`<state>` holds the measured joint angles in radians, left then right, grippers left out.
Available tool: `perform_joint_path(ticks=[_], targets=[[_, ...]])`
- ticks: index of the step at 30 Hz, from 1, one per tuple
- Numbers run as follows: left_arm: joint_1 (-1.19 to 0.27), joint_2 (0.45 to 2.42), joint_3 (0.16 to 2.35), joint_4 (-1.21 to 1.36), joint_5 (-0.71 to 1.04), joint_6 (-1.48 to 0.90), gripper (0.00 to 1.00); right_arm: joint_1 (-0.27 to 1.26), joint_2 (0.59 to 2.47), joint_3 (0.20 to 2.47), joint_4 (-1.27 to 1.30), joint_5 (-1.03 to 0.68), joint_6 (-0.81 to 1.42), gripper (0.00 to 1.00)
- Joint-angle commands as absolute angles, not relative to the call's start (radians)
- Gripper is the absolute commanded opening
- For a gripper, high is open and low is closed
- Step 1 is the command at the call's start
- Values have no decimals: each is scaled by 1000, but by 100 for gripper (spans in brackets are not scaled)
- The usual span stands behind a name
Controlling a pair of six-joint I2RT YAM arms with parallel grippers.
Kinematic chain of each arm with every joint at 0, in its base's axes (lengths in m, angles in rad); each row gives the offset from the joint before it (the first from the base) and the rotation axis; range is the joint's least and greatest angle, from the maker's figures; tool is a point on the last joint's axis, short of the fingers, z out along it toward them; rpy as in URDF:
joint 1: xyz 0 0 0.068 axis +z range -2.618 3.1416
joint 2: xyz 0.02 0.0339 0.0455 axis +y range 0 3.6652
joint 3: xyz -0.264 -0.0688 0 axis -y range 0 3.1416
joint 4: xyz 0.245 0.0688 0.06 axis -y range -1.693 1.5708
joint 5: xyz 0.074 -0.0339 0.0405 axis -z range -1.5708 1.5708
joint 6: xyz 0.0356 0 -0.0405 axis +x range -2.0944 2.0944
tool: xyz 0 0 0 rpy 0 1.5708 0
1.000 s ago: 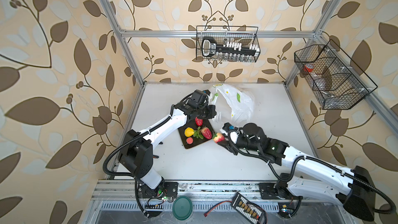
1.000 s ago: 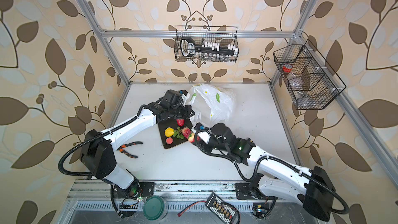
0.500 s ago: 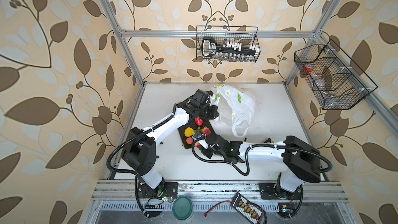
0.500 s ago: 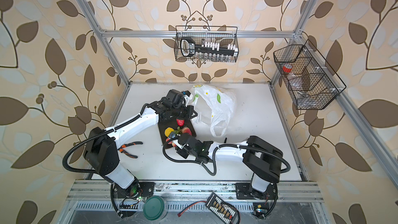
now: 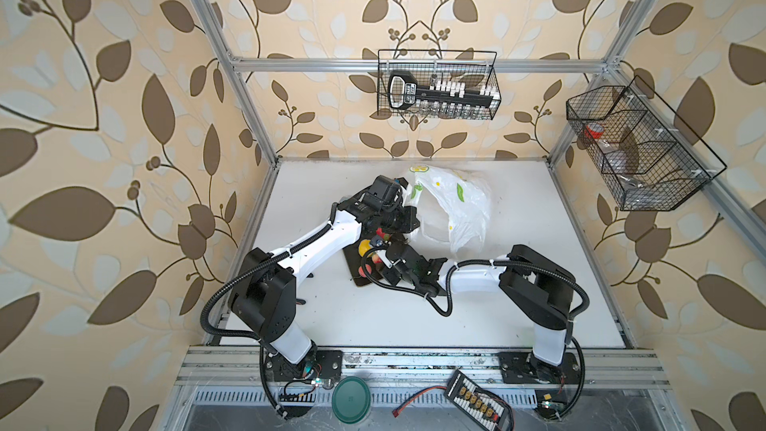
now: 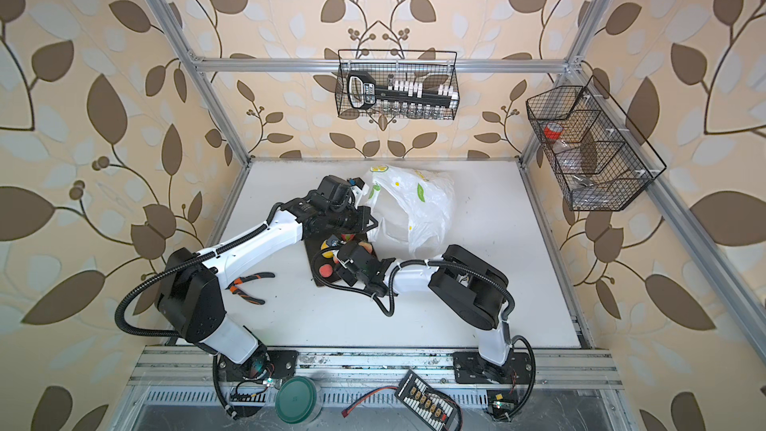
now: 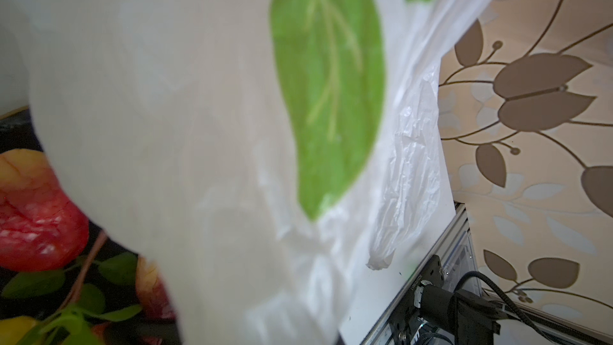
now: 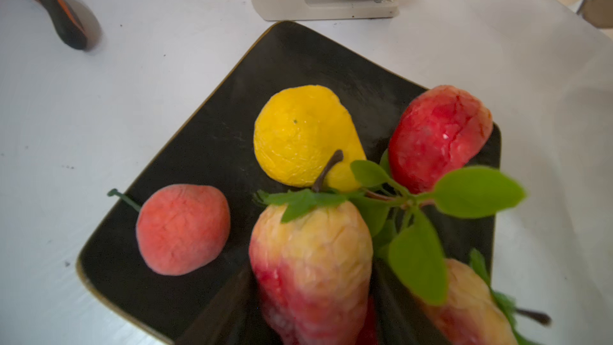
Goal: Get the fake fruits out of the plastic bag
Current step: 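Lower the strawberry onto the black pad and open the right gripper, then move the open right gripper back into the bag opening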
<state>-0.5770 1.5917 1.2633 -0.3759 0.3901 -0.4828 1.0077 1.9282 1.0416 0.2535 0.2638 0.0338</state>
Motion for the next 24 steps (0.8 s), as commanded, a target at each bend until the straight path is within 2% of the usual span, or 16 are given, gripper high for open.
perform_joint_path(ticks=[1, 5, 11, 17, 24], targets=[[-582, 1543, 1256, -356, 390, -494, 0, 1011, 1947, 1076, 279, 264, 33, 68], [-583, 1543, 1261, -357, 391, -491, 0, 1012, 1902, 1043, 296, 241, 20, 73], [-583, 1545, 1262, -354, 394, -487, 0, 1014, 1711, 907, 316, 132, 4, 73], [-582, 1547, 1262, -351, 396, -477, 0, 1019, 1412, 722, 259, 66, 12, 65], [-582, 1548, 1254, -346, 405, -481, 0, 994, 1095, 614, 80, 226, 26, 51]])
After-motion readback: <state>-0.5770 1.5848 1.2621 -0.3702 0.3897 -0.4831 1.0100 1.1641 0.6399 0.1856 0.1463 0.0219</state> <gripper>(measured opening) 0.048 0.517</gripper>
